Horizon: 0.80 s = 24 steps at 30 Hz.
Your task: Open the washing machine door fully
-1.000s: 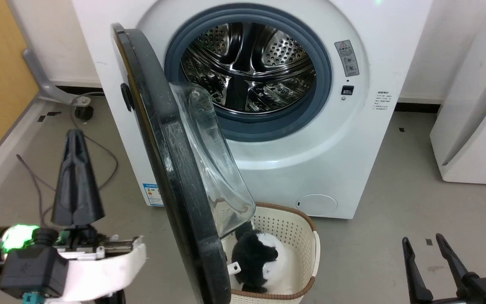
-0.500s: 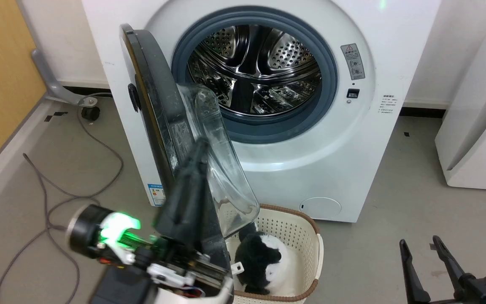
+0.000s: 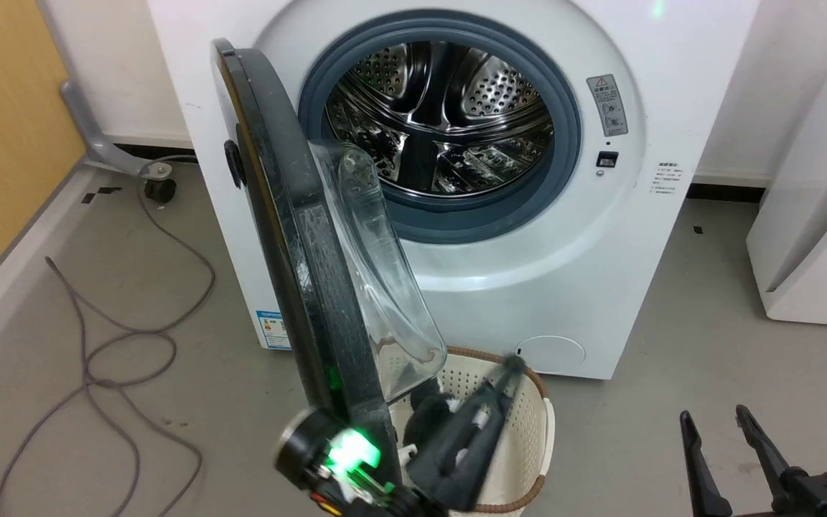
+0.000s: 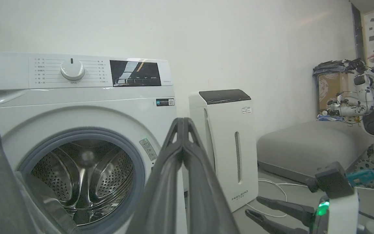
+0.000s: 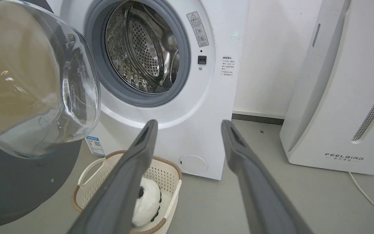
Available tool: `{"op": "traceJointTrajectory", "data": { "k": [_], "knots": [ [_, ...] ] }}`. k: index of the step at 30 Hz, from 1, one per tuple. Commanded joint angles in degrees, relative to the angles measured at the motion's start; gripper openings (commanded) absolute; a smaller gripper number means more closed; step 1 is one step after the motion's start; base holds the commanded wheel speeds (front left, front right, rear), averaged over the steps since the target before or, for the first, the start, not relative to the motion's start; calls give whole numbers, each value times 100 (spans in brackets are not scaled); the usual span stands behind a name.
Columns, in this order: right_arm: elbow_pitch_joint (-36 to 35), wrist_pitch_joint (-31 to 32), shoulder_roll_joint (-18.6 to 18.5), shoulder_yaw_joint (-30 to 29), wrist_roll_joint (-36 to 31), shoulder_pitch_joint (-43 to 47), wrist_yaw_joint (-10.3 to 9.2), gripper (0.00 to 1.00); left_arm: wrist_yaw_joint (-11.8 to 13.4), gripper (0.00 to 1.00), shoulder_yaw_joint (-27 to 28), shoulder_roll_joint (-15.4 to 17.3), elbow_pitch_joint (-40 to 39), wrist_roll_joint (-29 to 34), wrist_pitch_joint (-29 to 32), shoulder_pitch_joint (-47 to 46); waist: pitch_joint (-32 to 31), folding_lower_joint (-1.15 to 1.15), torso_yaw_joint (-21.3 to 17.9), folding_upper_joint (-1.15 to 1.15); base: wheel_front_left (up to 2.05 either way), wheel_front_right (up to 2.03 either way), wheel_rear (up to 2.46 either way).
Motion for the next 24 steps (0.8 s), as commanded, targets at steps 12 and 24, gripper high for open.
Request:
{"op": "traceJointTrajectory", "data": {
  "k": [12,24],
  "knots": [
    [42,-25,26,-18,7,-25,3,100,-112,0,-377,93,1073,-119,-25,384,97,0,74,0,0,0,0],
    [99,-25,26,-62,14,-28,3,100,138,0,13,93,1807,-228,-25,507,175,0,121,0,0,0,0]
  ]
}}
